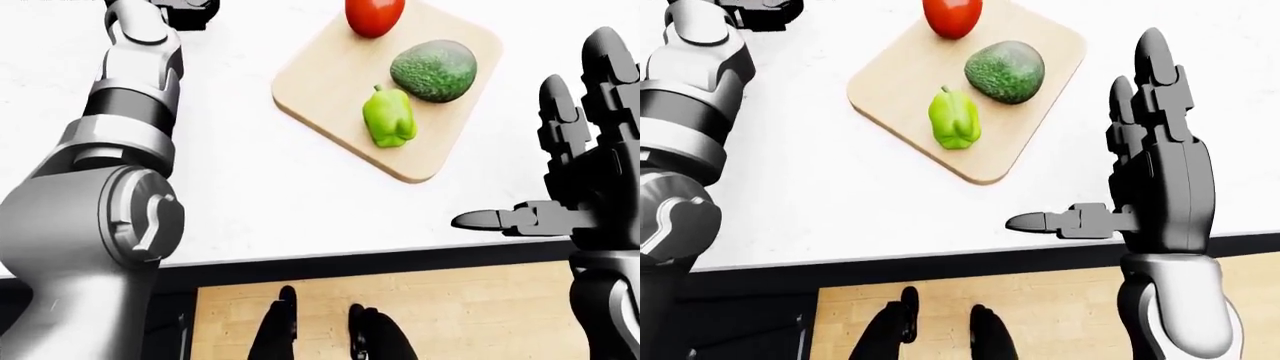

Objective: Place the avocado, onion, tomato and bell pepper on the cutting board.

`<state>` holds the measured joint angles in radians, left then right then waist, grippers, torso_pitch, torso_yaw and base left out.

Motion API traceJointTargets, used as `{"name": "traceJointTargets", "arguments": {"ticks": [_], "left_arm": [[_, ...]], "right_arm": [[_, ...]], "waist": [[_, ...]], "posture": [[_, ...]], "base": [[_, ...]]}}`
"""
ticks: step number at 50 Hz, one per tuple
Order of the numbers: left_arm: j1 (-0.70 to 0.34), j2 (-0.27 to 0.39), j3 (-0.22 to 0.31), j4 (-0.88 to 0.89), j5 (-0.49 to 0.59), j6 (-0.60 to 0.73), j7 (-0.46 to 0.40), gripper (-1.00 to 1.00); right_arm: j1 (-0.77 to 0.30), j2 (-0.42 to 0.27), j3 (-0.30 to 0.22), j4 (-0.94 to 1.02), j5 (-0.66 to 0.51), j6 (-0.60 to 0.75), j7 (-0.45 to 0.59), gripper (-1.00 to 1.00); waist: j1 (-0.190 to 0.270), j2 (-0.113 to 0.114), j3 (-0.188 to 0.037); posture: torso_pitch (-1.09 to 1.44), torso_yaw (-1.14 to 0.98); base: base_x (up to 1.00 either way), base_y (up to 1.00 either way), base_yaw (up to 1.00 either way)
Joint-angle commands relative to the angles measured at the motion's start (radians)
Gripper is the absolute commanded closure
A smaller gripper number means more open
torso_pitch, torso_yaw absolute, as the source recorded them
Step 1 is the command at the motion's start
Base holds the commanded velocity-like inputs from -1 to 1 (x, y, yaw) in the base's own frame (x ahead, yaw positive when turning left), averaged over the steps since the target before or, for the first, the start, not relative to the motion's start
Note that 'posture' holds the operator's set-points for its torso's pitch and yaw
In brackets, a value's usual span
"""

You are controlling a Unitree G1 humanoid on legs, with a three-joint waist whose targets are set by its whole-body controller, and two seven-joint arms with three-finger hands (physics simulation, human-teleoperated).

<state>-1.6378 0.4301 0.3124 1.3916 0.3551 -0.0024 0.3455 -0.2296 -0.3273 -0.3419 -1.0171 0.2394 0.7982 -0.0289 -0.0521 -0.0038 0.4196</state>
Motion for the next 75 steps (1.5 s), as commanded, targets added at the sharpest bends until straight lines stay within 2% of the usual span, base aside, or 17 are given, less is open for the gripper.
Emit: {"name": "traceJointTargets", "arguments": {"ticks": [1, 8, 18, 30, 38, 49, 55, 68, 75], "left_arm": [[-0.035, 0.005, -0.004, -0.029, 0.005, -0.018, -0.005, 0.33], [-0.032, 0.004, -0.008, -0.029, 0.013, -0.021, -0.011, 0.57], [-0.042, 0.006, -0.011, -0.03, 0.019, -0.027, -0.028, 0.79], [-0.061, 0.004, -0.009, -0.031, 0.007, -0.038, -0.058, 0.97], [-0.066, 0.005, -0.011, -0.032, 0.0, -0.031, -0.07, 1.0], [-0.069, 0.006, -0.015, -0.032, -0.006, -0.029, -0.085, 1.0], [-0.068, 0.007, -0.02, -0.033, -0.003, -0.028, -0.089, 1.0], [-0.063, -0.005, -0.021, -0.035, -0.02, -0.037, -0.134, 1.0], [-0.055, -0.007, -0.031, -0.038, -0.032, -0.042, -0.18, 1.0]], "right_arm": [[-0.007, -0.012, -0.011, -0.03, 0.001, -0.036, -0.008, -1.0], [0.007, -0.027, -0.019, -0.03, 0.026, -0.047, -0.026, -1.0], [0.022, -0.043, -0.009, -0.03, 0.046, -0.059, -0.057, -1.0], [0.011, -0.024, 0.007, -0.03, 0.015, -0.05, -0.041, -1.0], [-0.013, -0.001, 0.006, -0.03, -0.018, -0.031, -0.007, -1.0], [0.003, -0.006, 0.002, -0.03, -0.008, -0.047, -0.012, -1.0], [0.002, 0.005, 0.02, -0.03, -0.028, -0.047, -0.011, -1.0], [-0.003, 0.021, 0.014, -0.03, -0.044, -0.044, 0.01, -1.0], [-0.017, 0.039, 0.023, -0.03, -0.07, -0.034, 0.028, -1.0]], "waist": [[-0.002, 0.0, -0.046], [-0.002, -0.001, -0.047], [-0.001, -0.003, -0.047], [0.001, -0.005, -0.046], [-0.001, -0.003, -0.061], [-0.004, -0.005, -0.101], [-0.006, -0.006, -0.134], [-0.003, -0.009, -0.215], [0.002, -0.013, -0.239]], "posture": [[0.68, -0.06], [0.68, -0.06], [0.68, -0.06], [0.65, -0.06], [0.57, -0.06], [0.46, -0.06], [0.41, -0.06], [0.3, -0.06], [0.29, -0.06]], "base": [[0.0, 0.0, 0.0], [0.0, 0.0, 0.0], [0.0, 0.0, 0.0], [0.0, 0.0, 0.0], [0.0, 0.0, 0.0], [0.0, 0.0, 0.0], [0.0, 0.0, 0.0], [0.0, 0.0, 0.0], [0.0, 0.0, 0.0]]}}
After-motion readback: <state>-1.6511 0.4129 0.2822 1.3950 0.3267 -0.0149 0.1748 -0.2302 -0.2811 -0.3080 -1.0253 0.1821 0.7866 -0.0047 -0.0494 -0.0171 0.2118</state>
